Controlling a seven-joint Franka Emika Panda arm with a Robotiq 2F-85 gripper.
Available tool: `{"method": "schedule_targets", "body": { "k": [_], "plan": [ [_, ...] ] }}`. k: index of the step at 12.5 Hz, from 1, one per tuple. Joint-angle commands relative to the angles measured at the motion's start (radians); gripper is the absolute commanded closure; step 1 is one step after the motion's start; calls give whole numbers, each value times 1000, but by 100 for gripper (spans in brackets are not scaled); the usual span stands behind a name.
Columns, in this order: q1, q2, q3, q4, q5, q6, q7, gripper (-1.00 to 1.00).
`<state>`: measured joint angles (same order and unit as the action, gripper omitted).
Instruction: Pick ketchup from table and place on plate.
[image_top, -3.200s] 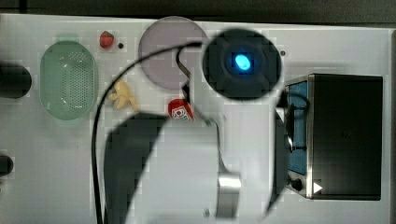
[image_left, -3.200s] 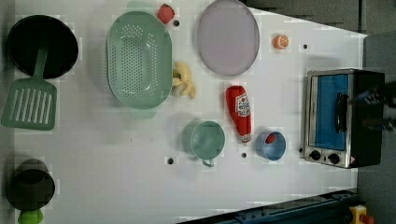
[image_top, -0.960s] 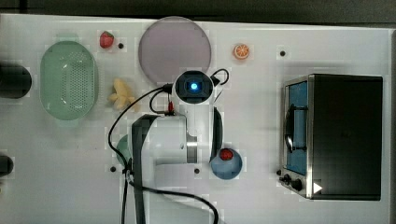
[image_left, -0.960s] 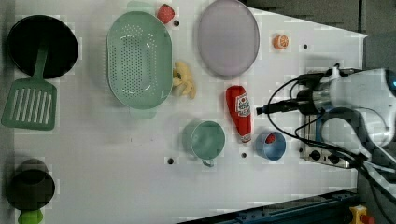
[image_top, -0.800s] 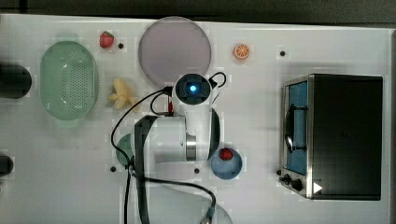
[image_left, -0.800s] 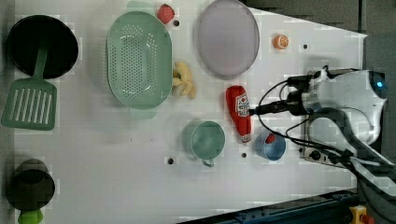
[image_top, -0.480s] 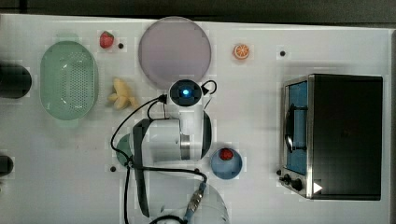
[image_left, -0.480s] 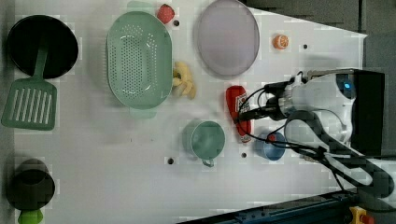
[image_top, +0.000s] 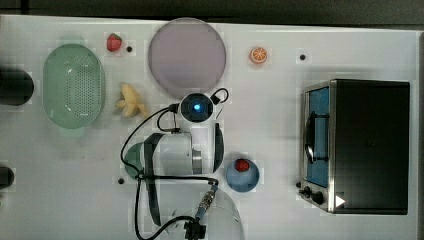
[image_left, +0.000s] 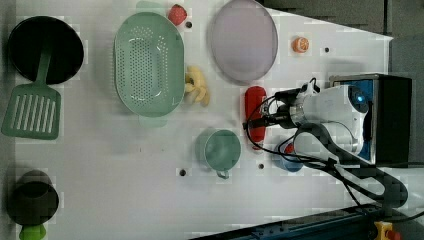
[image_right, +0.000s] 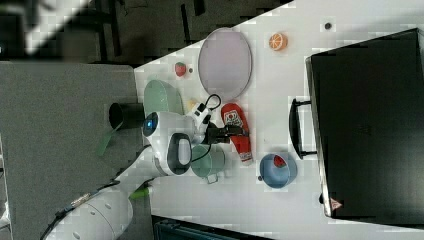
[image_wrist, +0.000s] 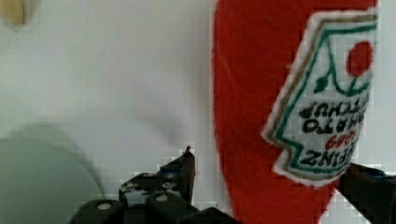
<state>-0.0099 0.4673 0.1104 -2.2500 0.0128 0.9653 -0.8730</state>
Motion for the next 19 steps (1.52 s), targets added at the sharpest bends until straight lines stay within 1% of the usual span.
{"method": "schedule_targets", "body": {
  "k": [1, 2, 5, 8, 11, 13, 15, 17, 19],
  "plan": [
    [-1, 27, -3, 16, 1, 32, -31, -43],
    [-1, 15, -4, 16, 1, 28, -30, -27],
    [-1, -65, -2, 15, 1, -52, -16, -27],
    [-2, -212, -3, 25, 1, -220, -16, -27],
    [-3, -342, -3, 71, 2, -415, -16, -27],
    [-3, -382, -3, 146, 4, -526, -16, -27],
    [-2, -375, -2, 264, 10, -617, -13, -27],
    [-2, -335, -2, 401, 20, -704, 28, -27],
    [-2, -264, -3, 549, 20, -773, 81, -27]
  ]
}}
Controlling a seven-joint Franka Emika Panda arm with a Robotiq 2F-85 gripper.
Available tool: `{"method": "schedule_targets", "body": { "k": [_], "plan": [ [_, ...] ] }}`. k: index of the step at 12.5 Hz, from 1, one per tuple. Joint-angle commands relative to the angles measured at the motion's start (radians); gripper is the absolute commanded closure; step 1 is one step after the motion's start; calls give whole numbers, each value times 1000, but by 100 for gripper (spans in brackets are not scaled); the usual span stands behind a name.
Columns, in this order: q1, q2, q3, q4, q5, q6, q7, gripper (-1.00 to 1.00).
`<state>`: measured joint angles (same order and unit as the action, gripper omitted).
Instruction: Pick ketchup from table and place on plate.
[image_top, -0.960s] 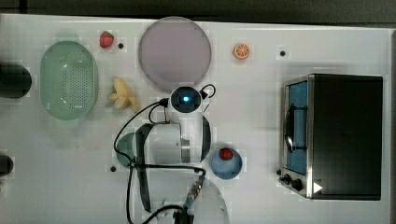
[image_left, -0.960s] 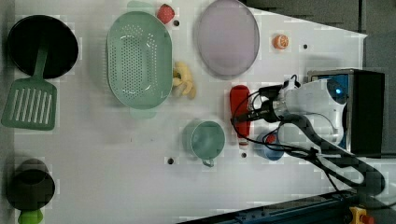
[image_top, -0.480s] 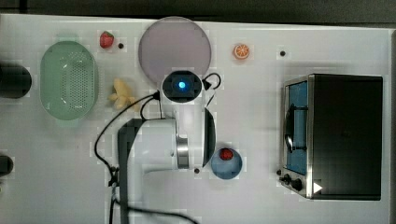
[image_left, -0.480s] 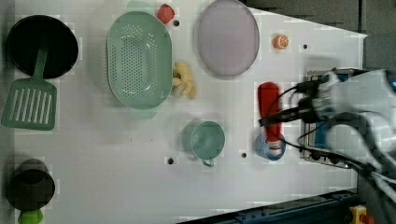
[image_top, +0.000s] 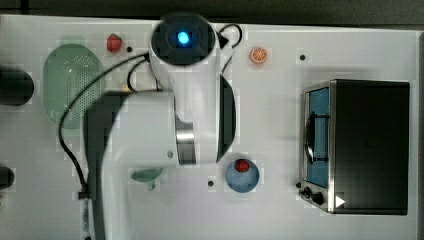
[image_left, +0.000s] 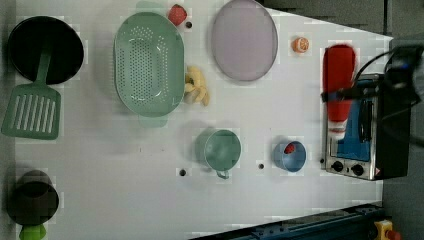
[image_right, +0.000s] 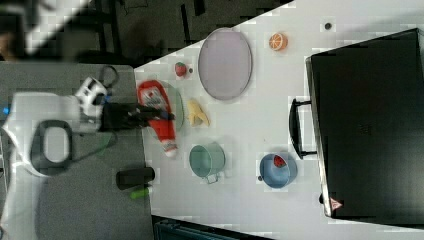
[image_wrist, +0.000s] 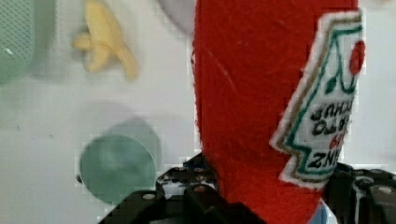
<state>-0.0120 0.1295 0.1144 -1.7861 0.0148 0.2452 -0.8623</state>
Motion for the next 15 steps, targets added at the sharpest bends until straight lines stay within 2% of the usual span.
{"method": "schedule_targets", "body": {
  "k": [1, 8, 10, 15],
  "plan": [
    [0, 117, -7, 150, 18, -72, 73, -27],
    [-10, 447, -9, 509, 19, -47, 83, -27],
    [-11, 531, -8, 555, 19, -3, 83, -27],
    [-11, 702, -6, 561, 19, 227, 83, -27]
  ]
}}
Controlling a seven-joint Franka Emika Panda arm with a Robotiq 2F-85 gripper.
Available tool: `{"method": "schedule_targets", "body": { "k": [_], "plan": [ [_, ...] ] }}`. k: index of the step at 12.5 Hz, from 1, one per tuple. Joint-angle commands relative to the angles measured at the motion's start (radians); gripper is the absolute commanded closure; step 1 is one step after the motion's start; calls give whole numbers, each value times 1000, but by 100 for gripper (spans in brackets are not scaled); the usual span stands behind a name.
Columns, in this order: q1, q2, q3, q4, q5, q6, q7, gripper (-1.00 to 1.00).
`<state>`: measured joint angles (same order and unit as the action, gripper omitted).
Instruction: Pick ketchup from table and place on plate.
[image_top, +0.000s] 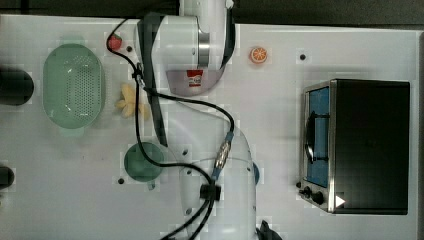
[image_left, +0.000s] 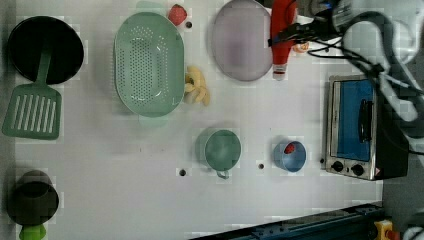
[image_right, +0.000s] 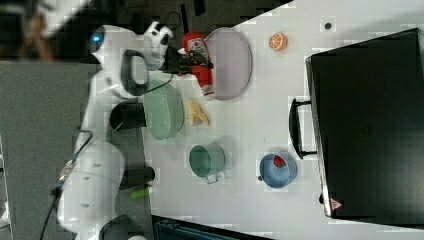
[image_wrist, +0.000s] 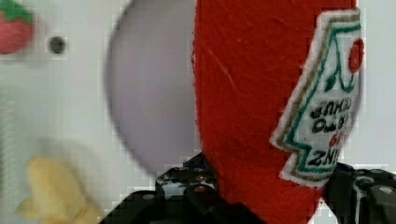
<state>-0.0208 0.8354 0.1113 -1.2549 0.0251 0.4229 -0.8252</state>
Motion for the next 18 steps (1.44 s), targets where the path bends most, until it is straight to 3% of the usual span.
{"method": "schedule_targets", "body": {
  "k": [1, 3, 6, 7, 10, 15, 18],
  "plan": [
    [-2, 25, -3, 30, 9, 76, 46, -27],
    [-2, 74, -3, 30, 9, 108, 46, -33],
    [0, 131, -2, 30, 9, 126, 46, -96],
    [1, 139, -1, 31, 9, 142, 46, -100],
    [1, 96, 3, 90, 9, 143, 116, -100],
    [-19, -111, -11, 126, 8, -46, 626, -100],
    [-25, -251, -40, 119, 5, -270, 830, -100]
  ]
}}
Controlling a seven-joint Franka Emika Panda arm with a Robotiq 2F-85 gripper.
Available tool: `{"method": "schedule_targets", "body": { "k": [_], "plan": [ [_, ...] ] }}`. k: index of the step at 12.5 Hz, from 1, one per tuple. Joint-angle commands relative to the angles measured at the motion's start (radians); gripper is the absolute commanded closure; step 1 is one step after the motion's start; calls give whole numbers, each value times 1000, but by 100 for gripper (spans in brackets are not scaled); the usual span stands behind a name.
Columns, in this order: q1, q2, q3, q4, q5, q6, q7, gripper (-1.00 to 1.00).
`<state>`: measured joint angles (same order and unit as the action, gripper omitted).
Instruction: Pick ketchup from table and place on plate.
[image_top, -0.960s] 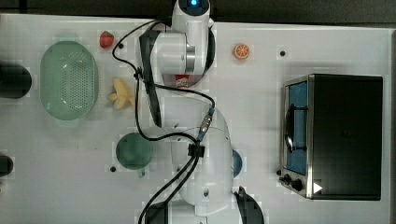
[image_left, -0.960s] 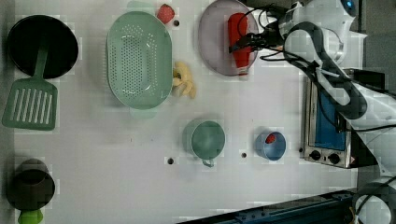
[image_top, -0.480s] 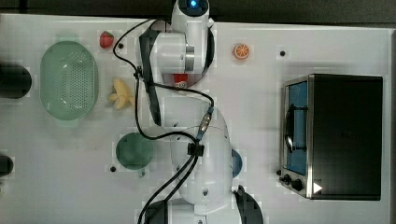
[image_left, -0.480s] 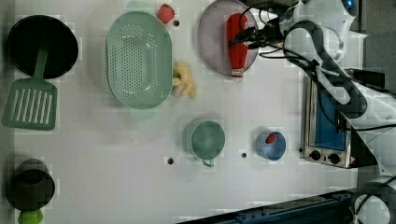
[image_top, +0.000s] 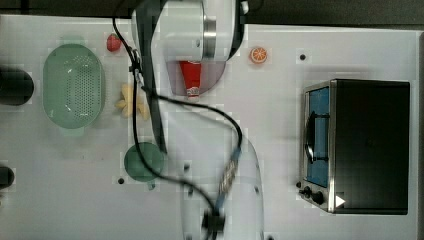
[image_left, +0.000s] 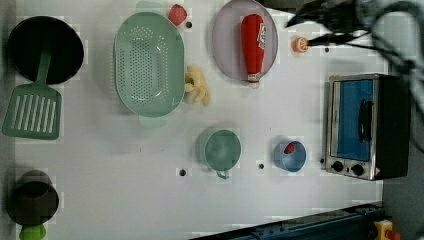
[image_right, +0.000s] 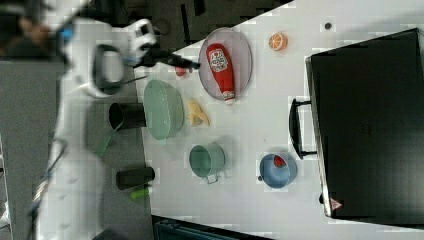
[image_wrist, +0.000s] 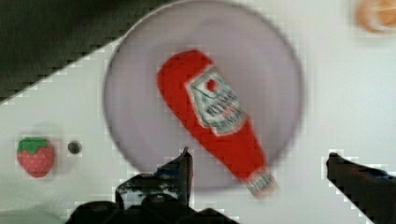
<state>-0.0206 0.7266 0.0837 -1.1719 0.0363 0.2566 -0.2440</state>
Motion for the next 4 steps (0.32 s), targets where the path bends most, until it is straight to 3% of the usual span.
{"method": "schedule_targets", "body": {
  "k": [1, 4],
  "plan": [
    [-26, -183, -21, 35, -7, -175, 270, -100],
    [-25, -295, -26, -15, -17, -253, 271, -100]
  ]
}}
